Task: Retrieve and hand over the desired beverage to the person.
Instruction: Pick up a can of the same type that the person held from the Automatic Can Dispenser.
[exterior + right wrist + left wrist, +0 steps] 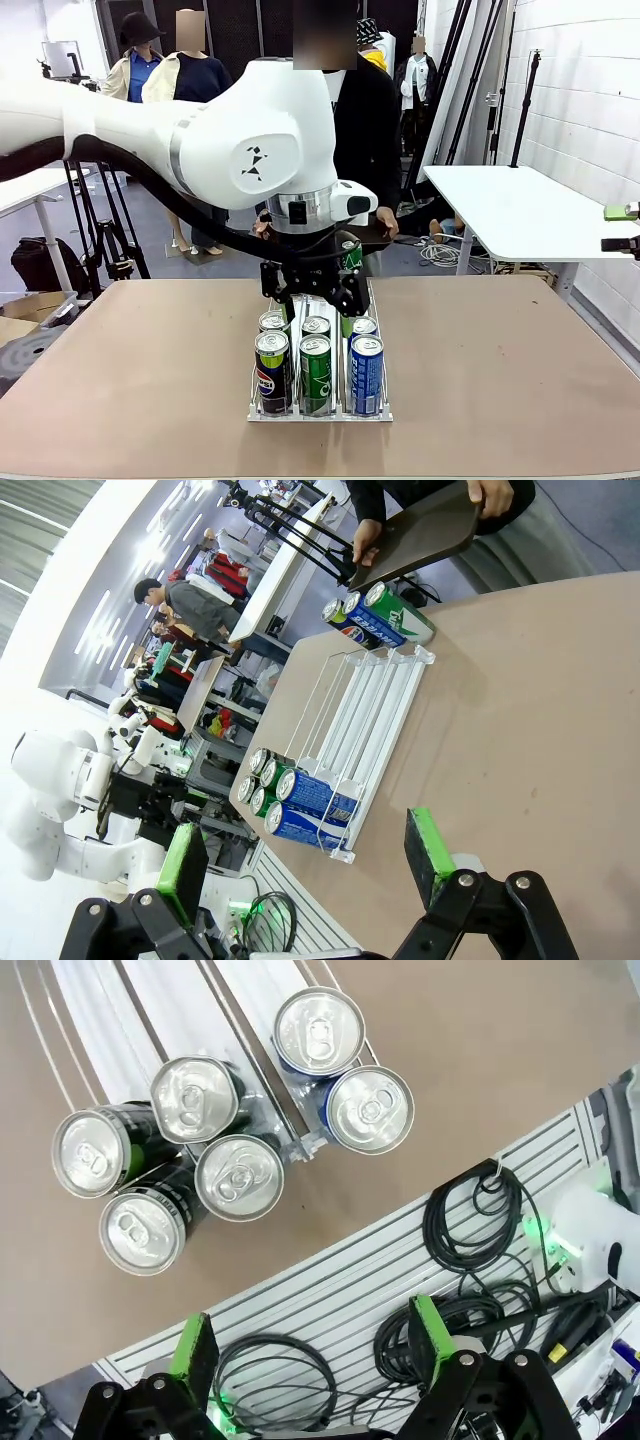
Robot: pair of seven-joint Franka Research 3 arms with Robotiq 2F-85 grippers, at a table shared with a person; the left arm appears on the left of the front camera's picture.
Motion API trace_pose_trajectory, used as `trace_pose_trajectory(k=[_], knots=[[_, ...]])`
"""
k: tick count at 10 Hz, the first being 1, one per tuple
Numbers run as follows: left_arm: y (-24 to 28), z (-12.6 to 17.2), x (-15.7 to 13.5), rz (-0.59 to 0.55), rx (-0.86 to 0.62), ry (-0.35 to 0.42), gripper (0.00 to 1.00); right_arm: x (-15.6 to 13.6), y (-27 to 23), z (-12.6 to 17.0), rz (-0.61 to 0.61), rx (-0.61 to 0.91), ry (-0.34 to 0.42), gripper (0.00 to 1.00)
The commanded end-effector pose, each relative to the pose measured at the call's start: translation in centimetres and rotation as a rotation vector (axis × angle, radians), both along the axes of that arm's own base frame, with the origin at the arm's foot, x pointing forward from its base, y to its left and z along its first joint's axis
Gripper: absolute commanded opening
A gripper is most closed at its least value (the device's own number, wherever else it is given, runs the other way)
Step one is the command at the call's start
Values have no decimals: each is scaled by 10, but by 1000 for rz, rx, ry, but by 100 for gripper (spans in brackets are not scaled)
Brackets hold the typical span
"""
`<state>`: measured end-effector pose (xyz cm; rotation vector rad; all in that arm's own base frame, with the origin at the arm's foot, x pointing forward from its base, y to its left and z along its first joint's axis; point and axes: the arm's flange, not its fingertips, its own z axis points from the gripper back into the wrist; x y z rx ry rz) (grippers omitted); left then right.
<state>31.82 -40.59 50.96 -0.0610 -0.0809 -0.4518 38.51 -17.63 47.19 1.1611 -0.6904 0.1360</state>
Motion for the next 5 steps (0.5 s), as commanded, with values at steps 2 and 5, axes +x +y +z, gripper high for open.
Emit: trace_pose_trajectory(k=[2,5], knots=[[-4,-21,-2,-40,-10,1,100,-1,0,-1,-1,6,5,100],[-3,-37,6,-44,-9,38,100,-1,0,-1,-1,6,5,100]])
